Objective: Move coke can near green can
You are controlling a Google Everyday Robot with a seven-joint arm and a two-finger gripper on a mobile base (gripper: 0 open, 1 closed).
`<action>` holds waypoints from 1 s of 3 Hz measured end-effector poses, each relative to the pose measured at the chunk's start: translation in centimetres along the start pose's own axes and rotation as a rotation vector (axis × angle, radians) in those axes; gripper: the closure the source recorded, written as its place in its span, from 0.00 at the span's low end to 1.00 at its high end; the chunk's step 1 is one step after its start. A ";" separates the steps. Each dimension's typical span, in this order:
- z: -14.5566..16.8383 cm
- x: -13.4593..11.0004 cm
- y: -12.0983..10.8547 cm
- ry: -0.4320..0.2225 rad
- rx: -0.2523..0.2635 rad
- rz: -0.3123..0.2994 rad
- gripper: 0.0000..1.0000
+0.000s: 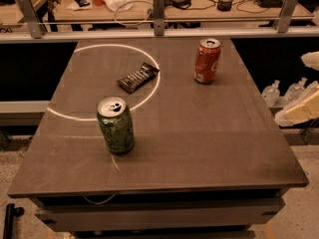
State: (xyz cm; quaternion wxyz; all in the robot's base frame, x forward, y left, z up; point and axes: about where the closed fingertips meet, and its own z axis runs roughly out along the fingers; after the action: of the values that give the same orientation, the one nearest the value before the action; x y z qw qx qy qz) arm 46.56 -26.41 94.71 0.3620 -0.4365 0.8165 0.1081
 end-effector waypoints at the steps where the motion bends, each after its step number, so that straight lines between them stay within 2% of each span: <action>1: 1.0 -0.8 -0.8 -0.211 0.030 0.063 0.00; 2: 2.6 -1.6 -0.7 -0.347 0.017 0.117 0.00; 3: 4.8 -1.9 -0.8 -0.434 -0.006 0.152 0.00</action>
Offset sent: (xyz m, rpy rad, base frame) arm 0.0370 0.0269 -0.0151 0.5010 -0.2107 -0.0661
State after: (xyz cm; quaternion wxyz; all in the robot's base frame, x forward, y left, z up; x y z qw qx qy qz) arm 50.26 -23.34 92.67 0.5186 -0.3412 0.7497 0.2292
